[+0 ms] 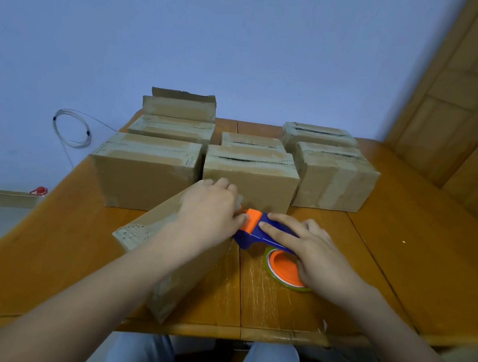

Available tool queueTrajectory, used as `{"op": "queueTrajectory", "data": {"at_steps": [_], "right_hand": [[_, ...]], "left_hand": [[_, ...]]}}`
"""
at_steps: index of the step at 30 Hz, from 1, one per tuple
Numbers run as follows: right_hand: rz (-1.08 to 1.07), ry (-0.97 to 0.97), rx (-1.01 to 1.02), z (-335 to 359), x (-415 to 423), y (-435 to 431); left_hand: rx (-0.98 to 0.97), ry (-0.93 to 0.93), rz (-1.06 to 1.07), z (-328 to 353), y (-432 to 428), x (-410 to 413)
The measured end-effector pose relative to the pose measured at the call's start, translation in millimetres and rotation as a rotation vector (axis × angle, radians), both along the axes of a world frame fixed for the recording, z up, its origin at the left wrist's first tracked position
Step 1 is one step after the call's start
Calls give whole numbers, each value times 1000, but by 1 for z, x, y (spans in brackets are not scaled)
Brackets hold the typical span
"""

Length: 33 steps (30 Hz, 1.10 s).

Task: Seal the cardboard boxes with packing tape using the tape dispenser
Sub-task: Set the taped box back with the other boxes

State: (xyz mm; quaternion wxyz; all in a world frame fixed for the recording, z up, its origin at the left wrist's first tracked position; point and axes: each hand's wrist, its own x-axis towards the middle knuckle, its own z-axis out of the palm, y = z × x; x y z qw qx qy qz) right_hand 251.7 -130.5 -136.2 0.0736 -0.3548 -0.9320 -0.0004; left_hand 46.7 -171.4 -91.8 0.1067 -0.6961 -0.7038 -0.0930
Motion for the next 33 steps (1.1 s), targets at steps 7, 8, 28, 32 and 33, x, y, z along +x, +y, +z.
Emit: {"op": "queueTrajectory", "data": {"at_steps": [7,8,28,32,33], "right_hand": [[46,-9,73,5,1,8],[49,-20,93,7,1,9],[-190,255,-523,3,39,56],[-161,221,-427,-4,36,75],[-163,220,-413,-7,35,79]], "left_hand": [[46,81,90,-2,9,7],[39,84,91,-3,9,8],[-19,-15,-157,-1,-4,-21],[-105,-184,-271,3,-23,-40],[-115,-222,-288,4,-27,-43]]}}
